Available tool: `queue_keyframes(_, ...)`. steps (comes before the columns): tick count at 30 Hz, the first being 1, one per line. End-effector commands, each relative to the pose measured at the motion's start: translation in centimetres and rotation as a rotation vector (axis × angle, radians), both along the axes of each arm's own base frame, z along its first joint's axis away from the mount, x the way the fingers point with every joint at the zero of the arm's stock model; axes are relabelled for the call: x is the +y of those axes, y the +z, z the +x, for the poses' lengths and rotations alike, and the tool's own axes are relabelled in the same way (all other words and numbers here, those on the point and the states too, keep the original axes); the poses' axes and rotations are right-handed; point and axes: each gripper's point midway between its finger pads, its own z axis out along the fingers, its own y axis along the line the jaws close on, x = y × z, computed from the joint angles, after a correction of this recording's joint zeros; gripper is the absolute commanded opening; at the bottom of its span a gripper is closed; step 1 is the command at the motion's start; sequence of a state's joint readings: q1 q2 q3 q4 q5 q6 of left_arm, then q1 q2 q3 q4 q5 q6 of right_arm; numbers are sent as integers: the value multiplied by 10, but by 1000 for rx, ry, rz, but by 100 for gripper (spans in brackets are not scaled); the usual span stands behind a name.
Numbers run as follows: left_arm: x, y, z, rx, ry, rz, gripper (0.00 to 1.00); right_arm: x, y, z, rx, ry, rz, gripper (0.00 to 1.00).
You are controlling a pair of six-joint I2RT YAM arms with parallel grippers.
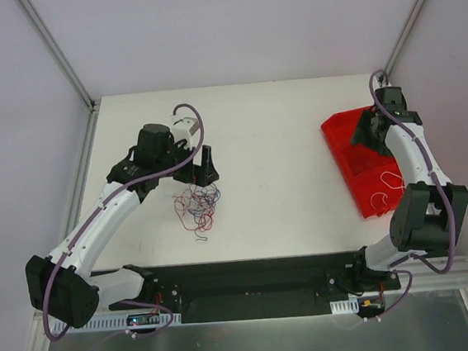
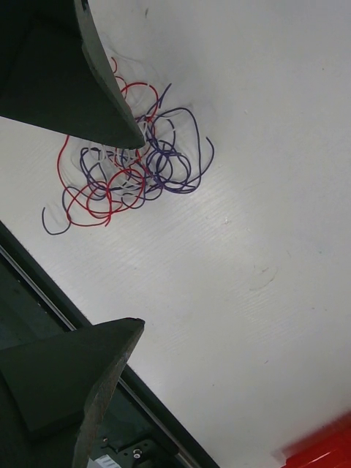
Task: Untangle the cables
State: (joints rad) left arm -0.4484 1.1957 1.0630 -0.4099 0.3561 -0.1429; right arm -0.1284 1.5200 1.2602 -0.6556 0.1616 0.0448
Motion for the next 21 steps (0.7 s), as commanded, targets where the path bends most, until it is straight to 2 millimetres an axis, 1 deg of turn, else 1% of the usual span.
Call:
queue_keyframes(1, 4, -3, 4, 22, 12, 6, 99, 23, 32, 0, -65, 100, -51, 73)
queue_keyframes(4, 7, -6, 8, 35, 33, 8, 99, 64, 40, 5, -106, 246, -35, 73)
queue_keyframes(6, 10, -9, 11, 44, 57, 15, 99, 105, 47, 11, -179, 348, 16, 73)
queue_keyframes(7, 12, -11, 13, 45, 70, 21, 98, 134, 50, 13, -217, 428, 64, 73)
queue_keyframes(8, 15, -13, 14, 48, 86, 29, 97, 172, 52, 12, -257, 492, 167, 73)
queue_keyframes(9, 18, -17, 16, 53, 107, 41, 96, 201, 46, 7, -273, 552, 233, 73)
queue_keyframes(10, 21, -20, 17, 60, 131, 50, 93, 234, 47, 4, -308, 610, 313, 73)
queue_keyframes(12, 30, -26, 20, 74, 206, 70, 83, 286, 37, -9, -329, 675, 444, 72)
queue_keyframes(13, 33, -29, 18, 95, 257, 60, 78, 321, 36, -21, -346, 733, 518, 71)
queue_keyframes(14, 37, -29, 16, 109, 308, 45, 77, 343, 33, -30, -352, 773, 560, 70)
queue_keyframes(15, 43, -33, 9, 122, 354, 29, 76, 366, 30, -41, -355, 820, 581, 68)
queue_keyframes(16, 51, -38, 1, 136, 415, 16, 76, 386, 25, -53, -348, 854, 601, 67)
queue_keyframes(17, 60, -39, -5, 125, 485, -5, 77, 405, 22, -59, -358, 874, 638, 66)
queue_keyframes(18, 73, -43, -16, 108, 548, -20, 79, 423, 19, -70, -356, 916, 675, 64)
queue_keyframes(19, 78, -48, -26, 113, 577, -48, 80, 436, 14, -79, -345, 943, 687, 63)
queue_keyframes(20, 86, -47, -31, 82, 620, -68, 81, 448, 11, -88, -347, 970, 682, 64)
queue_keyframes(21, 90, -50, -38, 83, 638, -91, 82, 460, 8, -93, -353, 998, 669, 63)
